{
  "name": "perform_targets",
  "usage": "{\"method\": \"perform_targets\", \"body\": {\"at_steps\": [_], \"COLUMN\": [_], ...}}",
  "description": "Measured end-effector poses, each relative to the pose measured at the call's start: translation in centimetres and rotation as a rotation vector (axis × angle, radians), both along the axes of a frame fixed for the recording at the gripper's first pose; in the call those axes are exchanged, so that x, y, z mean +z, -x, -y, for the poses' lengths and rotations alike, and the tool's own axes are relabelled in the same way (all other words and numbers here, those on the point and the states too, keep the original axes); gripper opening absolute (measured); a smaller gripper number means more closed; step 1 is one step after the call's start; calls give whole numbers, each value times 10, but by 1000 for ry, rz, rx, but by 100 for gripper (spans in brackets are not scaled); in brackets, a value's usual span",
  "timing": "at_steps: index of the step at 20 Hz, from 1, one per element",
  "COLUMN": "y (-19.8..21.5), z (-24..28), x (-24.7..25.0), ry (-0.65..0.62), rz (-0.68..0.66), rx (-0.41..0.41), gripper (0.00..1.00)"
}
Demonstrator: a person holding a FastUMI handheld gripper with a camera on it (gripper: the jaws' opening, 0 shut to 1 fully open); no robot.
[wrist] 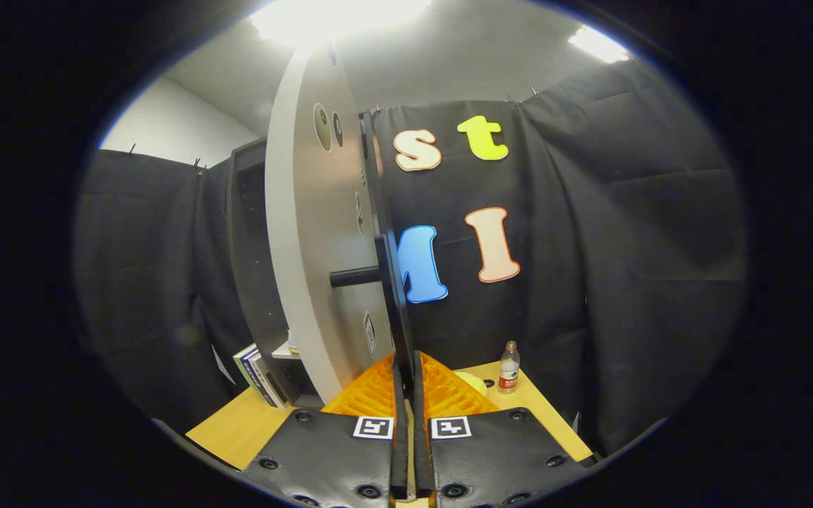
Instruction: Open the shoe cabinet door, grab the shoes and put them into the shoe cabinet, then close the shoe cabinet door.
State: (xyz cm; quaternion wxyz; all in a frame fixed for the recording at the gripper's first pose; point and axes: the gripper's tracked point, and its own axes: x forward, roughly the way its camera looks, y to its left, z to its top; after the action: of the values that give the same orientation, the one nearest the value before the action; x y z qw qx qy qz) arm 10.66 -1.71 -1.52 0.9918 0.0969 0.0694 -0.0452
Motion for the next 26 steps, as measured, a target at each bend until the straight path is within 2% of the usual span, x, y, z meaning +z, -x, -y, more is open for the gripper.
{"method": "perform_targets", "body": {"at_steps": [3,6,7,9,12,17,22,26], "y": [5,17,26,42,65,86,88,79], "z": [0,8,11,19,16,-43,-111,-148], "x": [0,0,0,1,7,7,-24,-52], "ry": [14,31,34,65,147,174,100,60], "rz": [-16,-24,-32,-42,-75,-84,-148,-212], "rx": [20,8,-11,-46,-48,19,152,221], "gripper": [6,21,21,34,57,99,100,100]}}
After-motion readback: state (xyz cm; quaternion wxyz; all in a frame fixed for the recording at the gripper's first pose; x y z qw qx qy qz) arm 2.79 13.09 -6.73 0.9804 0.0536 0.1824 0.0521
